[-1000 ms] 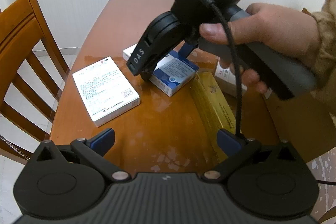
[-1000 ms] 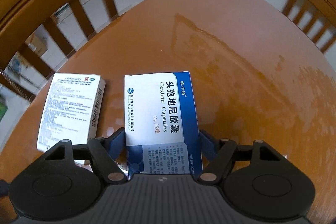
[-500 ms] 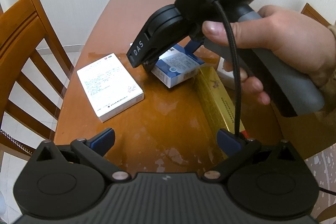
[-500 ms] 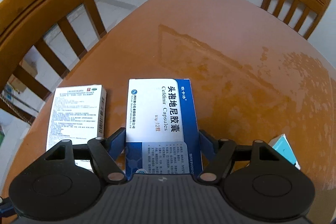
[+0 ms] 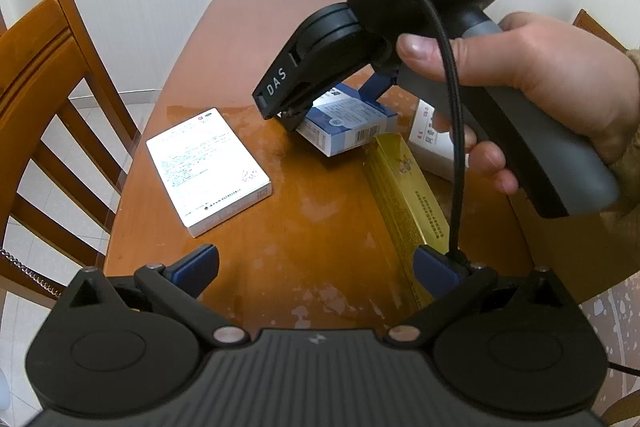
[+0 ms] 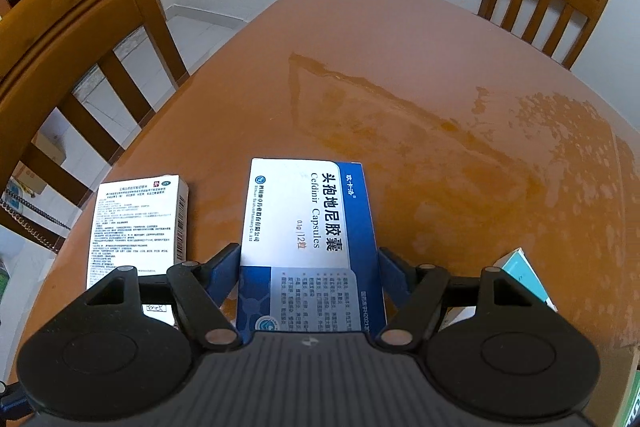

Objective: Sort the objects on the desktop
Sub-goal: 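Lift the Cefdinir box off the table with the right gripper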

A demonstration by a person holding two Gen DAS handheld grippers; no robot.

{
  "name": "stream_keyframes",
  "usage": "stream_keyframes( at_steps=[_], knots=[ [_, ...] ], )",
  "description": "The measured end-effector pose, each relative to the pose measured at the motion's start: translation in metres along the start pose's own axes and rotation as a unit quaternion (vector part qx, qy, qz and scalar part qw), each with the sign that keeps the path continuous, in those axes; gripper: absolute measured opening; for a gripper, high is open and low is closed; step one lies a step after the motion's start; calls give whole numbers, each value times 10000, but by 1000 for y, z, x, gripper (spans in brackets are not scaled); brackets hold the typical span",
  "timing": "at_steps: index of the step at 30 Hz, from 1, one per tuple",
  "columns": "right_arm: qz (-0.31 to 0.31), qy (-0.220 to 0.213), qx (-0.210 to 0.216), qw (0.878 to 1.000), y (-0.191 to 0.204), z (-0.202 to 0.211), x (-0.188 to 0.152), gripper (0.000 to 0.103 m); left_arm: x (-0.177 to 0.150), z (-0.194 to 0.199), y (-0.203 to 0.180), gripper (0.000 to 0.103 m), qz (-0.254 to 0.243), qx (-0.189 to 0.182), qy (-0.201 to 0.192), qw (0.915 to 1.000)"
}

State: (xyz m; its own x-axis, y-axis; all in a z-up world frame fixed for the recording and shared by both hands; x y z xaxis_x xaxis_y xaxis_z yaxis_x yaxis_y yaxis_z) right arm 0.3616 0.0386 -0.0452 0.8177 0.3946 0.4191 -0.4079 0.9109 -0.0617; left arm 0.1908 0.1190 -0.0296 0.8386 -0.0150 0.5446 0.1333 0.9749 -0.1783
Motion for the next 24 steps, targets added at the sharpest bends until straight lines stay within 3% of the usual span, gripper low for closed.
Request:
stream_keyframes(
  at_steps=[24],
  knots=[
    [-759, 8, 499, 9959, -27, 7, -2, 77, 0, 5, -3, 103, 39, -130, -89, 9999]
  ],
)
Point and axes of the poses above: each gripper's, at about its wrist camera, not at the fingertips, and z roughly against the way its jaws point, y to its left, x to its top, the point moved 3 cm from there along -z, roughly the way its jaws point, and after that the axes turned 10 degrees about z, right-handed, at the moved point
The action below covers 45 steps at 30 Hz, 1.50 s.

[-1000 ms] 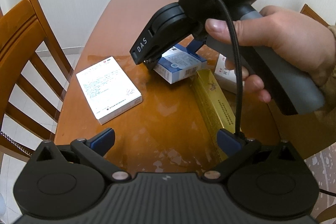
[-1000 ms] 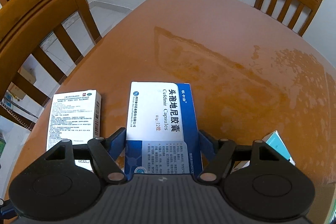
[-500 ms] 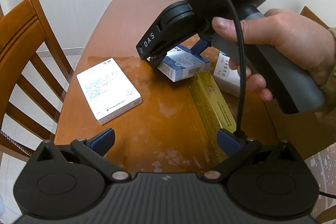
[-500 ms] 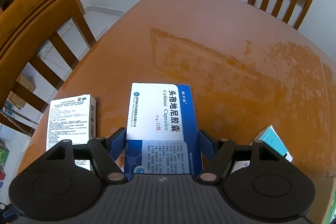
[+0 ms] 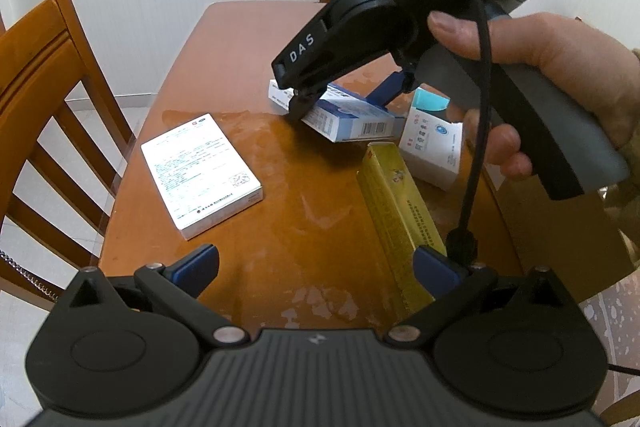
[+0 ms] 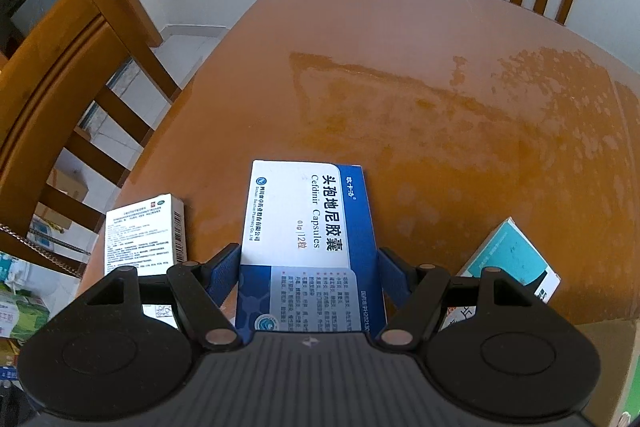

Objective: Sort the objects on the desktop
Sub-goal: 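Lift the Cefdinir box off the table with the right gripper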

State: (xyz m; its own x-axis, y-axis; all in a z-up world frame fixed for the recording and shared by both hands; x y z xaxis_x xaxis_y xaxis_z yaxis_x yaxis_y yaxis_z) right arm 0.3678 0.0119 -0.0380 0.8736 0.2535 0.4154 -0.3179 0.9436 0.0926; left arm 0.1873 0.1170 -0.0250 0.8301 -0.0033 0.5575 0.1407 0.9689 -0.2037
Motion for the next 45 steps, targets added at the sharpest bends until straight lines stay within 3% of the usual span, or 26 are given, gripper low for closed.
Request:
stream_keyframes(
  at_steps=[13, 19, 31, 37, 45],
  knots=[
    [-191, 12, 566, 9982, 8, 16, -4, 77, -5, 6, -1, 103, -32, -58, -9, 10000],
    [305, 271, 816, 9958, 41, 12, -8, 77, -15, 7, 0, 103, -42, -27, 92, 9999],
    [795, 683, 691, 9921, 82, -12, -31, 77, -34, 6, 2, 103, -178, -3, 321, 9993],
    [674, 650, 645, 9935, 85, -21, -31, 82, -34, 7, 1, 103, -221, 47, 340, 9992],
    [462, 563, 780, 9943, 75, -9, -33, 78, -31, 12, -3, 103, -243, 30, 273, 9993]
  ],
)
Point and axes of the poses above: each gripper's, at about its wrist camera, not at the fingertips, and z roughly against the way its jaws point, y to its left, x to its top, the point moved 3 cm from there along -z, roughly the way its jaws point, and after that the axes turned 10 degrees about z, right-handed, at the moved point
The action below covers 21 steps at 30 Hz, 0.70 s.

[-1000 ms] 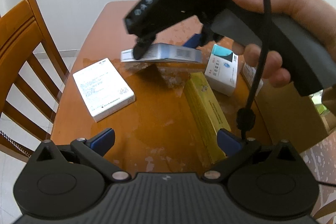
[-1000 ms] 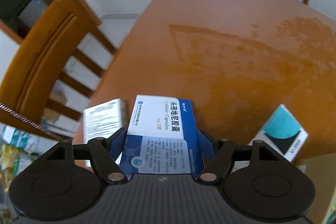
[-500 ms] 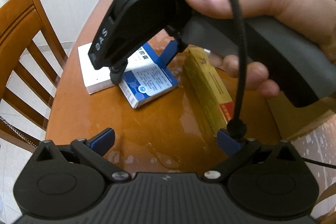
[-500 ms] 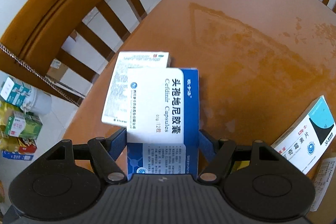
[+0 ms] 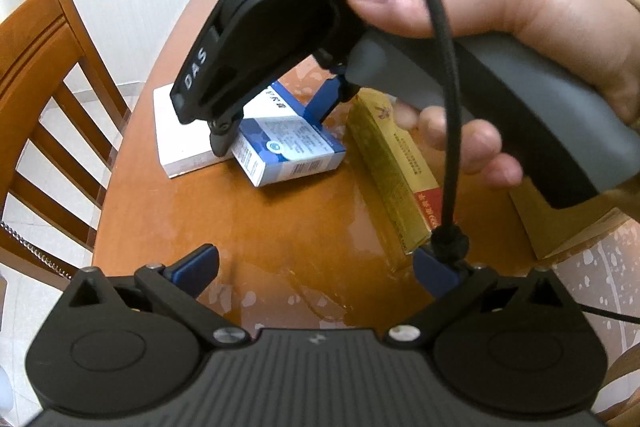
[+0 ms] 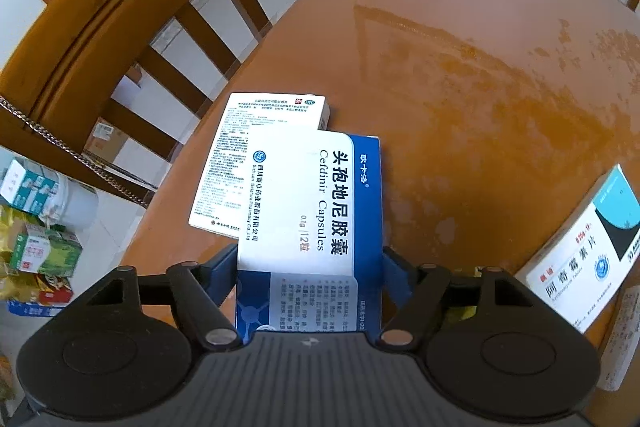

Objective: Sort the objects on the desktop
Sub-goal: 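Lift the Cefdinir box off the table with the right gripper, then carry the Cefdinir box with the right gripper over the cardboard box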

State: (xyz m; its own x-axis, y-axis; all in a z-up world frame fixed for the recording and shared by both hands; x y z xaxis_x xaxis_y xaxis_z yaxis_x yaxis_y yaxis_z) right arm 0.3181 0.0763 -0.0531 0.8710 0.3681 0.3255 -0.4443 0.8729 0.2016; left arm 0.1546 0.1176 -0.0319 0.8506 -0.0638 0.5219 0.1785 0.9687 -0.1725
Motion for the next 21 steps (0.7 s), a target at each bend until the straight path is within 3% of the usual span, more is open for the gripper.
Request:
stream_keyframes(
  at_steps=[8, 14, 21],
  knots=[
    [-556, -387, 480, 9965, -24, 42, -6, 78, 10, 27, -16, 103, -109, -294, -185, 9993],
    [-854, -730, 650, 9915, -37, 77, -18, 77, 17, 51, -31, 103, -209, -642, -383, 9970],
    [-1099, -1138, 707, 9849, -52, 121, -41, 77, 21, 71, -50, 103, -555, -795, -554, 9937]
  ],
)
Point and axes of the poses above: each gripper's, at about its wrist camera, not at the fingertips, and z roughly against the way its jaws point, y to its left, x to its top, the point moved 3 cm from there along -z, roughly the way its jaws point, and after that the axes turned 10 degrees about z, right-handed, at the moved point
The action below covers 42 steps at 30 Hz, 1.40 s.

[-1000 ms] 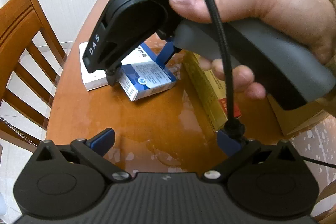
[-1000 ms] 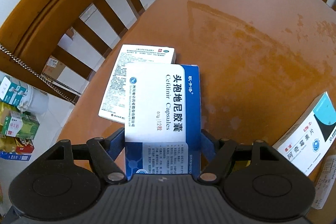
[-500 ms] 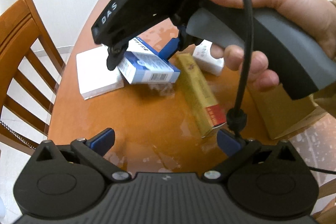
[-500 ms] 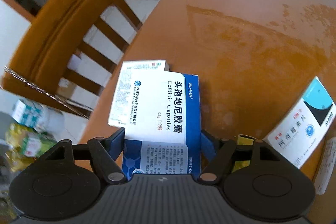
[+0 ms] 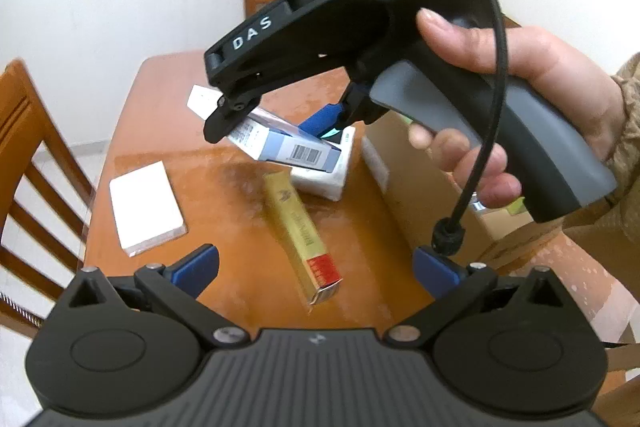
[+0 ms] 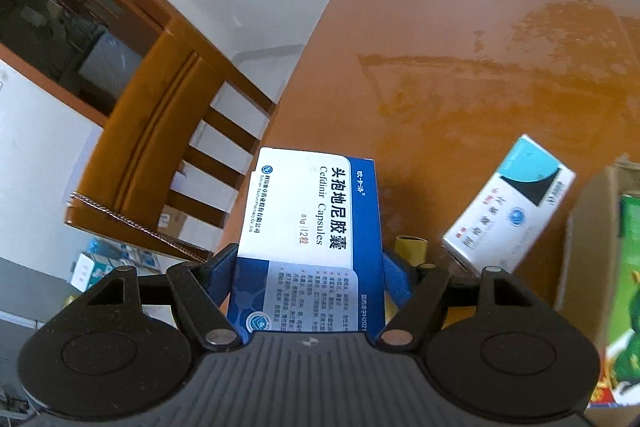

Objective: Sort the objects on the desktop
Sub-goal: 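Carry the Cefdinir box with the right gripper over the cardboard box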

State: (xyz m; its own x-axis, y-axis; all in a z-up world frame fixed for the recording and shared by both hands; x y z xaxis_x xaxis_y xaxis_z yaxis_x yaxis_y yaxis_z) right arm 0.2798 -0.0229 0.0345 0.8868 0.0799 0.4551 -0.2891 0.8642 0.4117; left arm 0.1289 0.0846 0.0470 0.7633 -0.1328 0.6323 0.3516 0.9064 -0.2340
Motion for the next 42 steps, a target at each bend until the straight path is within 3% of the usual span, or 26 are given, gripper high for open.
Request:
stream_keyframes(
  at_steps=[8, 17, 26, 33, 38, 42],
  knots=[
    [-342, -555, -131, 9978, -31, 65, -17, 77, 9, 5, -45, 103, -486, -490, -80, 9976],
    [-976, -1006, -598, 9883, -96, 129, -55, 77, 13, -6, -100, 103, -849, -1130, -41, 9900],
    [-1447, -945, -1267, 9768, -172, 173, -103, 78, 13, -17, -129, 103, -608, -1703, 105, 9835],
    [-1474, -842, -1671, 9712, -208, 187, -113, 77, 12, -28, -134, 103, -491, -1452, 179, 9880],
    [-1186, -711, -2038, 9692, -217, 185, -107, 77, 14, -31, -137, 103, -531, -1278, 164, 9902],
    [-1019, -608, -2076, 9710, -217, 173, -105, 78, 14, -33, -134, 103, -504, -1228, 198, 9910]
  ],
)
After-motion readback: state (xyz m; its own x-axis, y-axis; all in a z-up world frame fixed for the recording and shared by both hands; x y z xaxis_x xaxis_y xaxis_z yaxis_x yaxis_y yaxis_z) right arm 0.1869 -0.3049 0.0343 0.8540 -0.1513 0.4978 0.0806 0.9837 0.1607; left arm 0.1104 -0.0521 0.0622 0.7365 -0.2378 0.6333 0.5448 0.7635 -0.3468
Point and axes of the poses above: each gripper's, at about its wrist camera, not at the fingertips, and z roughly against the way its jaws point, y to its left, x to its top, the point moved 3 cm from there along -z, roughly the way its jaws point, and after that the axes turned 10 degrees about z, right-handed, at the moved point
